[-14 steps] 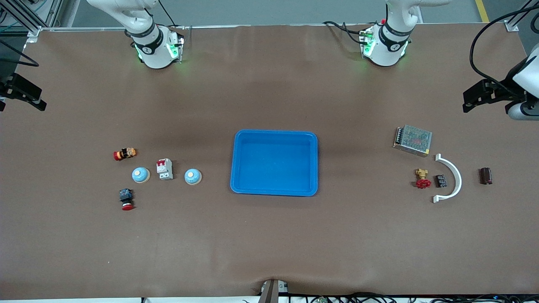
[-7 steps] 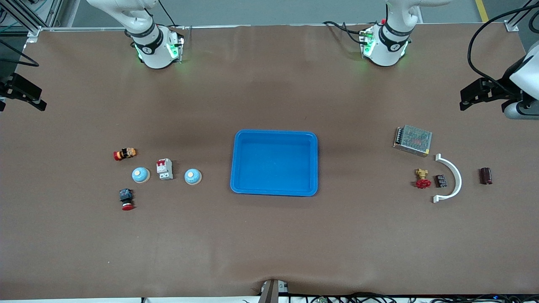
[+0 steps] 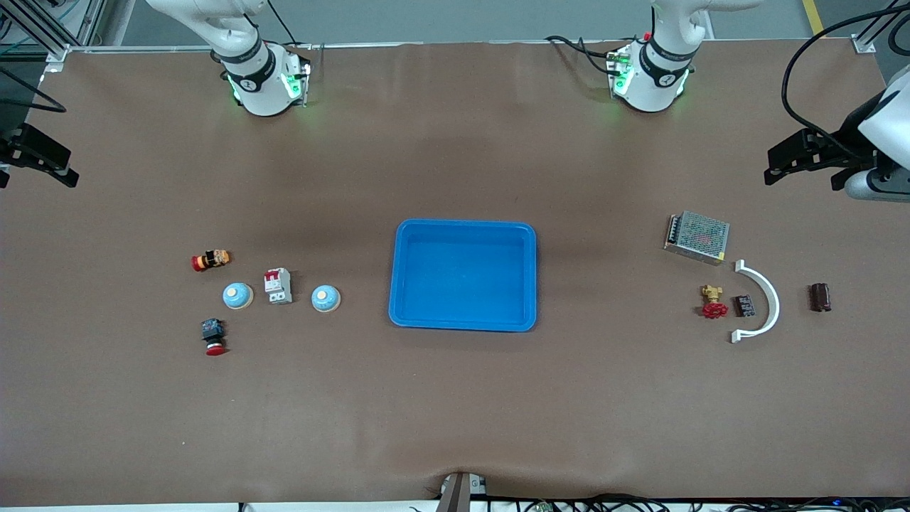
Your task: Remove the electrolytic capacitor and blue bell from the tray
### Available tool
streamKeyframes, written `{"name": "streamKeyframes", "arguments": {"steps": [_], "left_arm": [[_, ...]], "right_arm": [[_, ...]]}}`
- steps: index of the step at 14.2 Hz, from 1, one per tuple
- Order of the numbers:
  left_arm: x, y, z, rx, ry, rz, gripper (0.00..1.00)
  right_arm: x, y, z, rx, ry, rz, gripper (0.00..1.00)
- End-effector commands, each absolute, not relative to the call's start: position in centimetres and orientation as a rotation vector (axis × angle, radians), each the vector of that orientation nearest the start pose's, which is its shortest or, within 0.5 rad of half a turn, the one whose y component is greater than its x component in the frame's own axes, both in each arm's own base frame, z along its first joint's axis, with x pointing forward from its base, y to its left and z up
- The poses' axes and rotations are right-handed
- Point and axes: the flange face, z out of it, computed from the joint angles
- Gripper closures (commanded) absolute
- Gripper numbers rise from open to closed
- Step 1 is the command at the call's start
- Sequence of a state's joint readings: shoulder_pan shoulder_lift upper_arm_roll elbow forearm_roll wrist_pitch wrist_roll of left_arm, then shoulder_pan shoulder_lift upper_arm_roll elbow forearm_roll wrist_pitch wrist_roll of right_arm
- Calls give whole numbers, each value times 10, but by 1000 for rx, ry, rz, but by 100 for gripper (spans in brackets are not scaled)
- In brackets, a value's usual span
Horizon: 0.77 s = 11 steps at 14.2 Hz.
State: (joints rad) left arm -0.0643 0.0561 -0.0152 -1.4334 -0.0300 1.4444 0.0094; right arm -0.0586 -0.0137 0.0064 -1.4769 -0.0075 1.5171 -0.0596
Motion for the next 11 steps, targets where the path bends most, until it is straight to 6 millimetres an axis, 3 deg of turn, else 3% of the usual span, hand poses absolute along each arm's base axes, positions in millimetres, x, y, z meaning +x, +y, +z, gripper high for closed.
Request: {"name": "streamKeyframes", "arguments": {"steps": [1,11], "left_arm": [[554,-46,650,-3166,156,84,0],[556,-40,648,-3107,215,81,0]], "right_arm": [[545,-30,674,-3157,-5,-81,0],[546,-28,674,-3157,-13,-81,0]]}}
